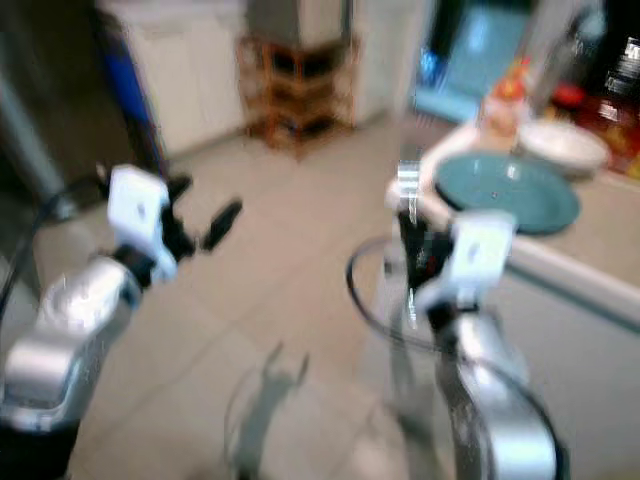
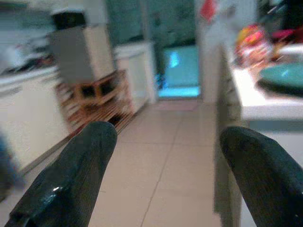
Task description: Setting the table
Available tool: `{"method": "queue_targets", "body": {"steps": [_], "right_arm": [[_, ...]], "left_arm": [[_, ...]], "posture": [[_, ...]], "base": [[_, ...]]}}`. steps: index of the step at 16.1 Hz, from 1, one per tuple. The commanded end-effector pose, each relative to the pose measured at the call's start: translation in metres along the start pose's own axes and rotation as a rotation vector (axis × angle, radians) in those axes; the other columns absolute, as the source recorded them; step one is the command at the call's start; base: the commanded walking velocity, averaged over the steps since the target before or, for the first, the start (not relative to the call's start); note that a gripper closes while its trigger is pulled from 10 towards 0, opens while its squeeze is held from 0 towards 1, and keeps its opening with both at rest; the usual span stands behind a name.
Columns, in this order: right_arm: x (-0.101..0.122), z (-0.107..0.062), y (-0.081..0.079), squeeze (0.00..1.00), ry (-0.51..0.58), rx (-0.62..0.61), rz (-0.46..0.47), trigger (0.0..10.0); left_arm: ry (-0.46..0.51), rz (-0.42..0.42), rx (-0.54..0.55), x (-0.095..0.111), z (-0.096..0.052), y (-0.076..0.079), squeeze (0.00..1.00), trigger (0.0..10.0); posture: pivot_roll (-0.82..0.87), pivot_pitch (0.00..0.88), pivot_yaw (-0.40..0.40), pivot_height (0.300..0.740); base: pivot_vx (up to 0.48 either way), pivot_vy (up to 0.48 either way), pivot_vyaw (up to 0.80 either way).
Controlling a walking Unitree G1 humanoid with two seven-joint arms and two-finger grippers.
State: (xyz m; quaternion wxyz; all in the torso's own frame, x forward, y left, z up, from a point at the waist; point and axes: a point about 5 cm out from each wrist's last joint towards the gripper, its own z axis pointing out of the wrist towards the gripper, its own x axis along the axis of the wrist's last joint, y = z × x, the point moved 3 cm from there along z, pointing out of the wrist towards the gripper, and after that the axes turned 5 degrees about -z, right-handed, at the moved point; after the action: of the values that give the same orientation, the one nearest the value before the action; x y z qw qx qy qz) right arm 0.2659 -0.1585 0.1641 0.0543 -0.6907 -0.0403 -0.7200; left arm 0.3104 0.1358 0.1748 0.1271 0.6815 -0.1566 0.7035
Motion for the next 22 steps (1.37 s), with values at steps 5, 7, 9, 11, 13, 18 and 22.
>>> {"method": "queue_targets", "body": {"steps": [5,7,9,11,13,18,22], "right_arm": [[-0.005,-0.008,0.005,0.0,0.005,0.012,-0.117,10.0],[-0.01,-0.008,0.002,0.0,0.014,0.006,-0.115,10.0],[-0.013,-0.01,0.003,0.0,0.017,-0.026,-0.106,10.0],[-0.011,-0.01,0.003,0.0,0.031,-0.068,-0.081,10.0],[-0.006,-0.011,-0.001,0.0,0.056,-0.078,-0.09,10.0],[0.016,-0.01,0.022,0.0,0.121,-0.124,-0.064,10.0],[0.028,-0.006,0.026,0.0,0.147,-0.137,-0.048,10.0]], "left_arm": [[-0.066,0.014,0.053,-0.026,-0.009,-0.003,0.0,10.0],[-0.045,0.017,0.042,-0.022,-0.006,0.001,0.0,10.0],[-0.022,0.021,0.011,-0.016,0.0,0.005,0.0,10.0],[-0.016,0.025,-0.004,-0.012,0.005,0.003,0.0,10.0],[-0.009,-0.049,0.09,-0.015,0.004,-0.012,0.0,10.0],[0.014,0.022,0.103,-0.007,0.003,-0.009,0.0,10.0],[0.038,0.057,0.085,0.003,0.001,-0.004,0.0,10.0]], "posture": [[0.07,0.0,-0.004,0.74],[0.07,0.002,0.002,0.74],[0.07,0.008,0.031,0.74],[0.08,0.012,0.063,0.74],[0.07,0.03,0.082,0.74],[0.09,0.039,0.026,0.74],[0.09,0.055,0.011,0.74]], "base": [[0.0,-0.48,0.0],[0.0,-0.48,0.0],[0.0,-0.48,0.0],[0.0,-0.48,0.0],[0.0,-0.48,0.0],[0.0,-0.48,-0.48],[0.0,-0.48,-0.8]]}}
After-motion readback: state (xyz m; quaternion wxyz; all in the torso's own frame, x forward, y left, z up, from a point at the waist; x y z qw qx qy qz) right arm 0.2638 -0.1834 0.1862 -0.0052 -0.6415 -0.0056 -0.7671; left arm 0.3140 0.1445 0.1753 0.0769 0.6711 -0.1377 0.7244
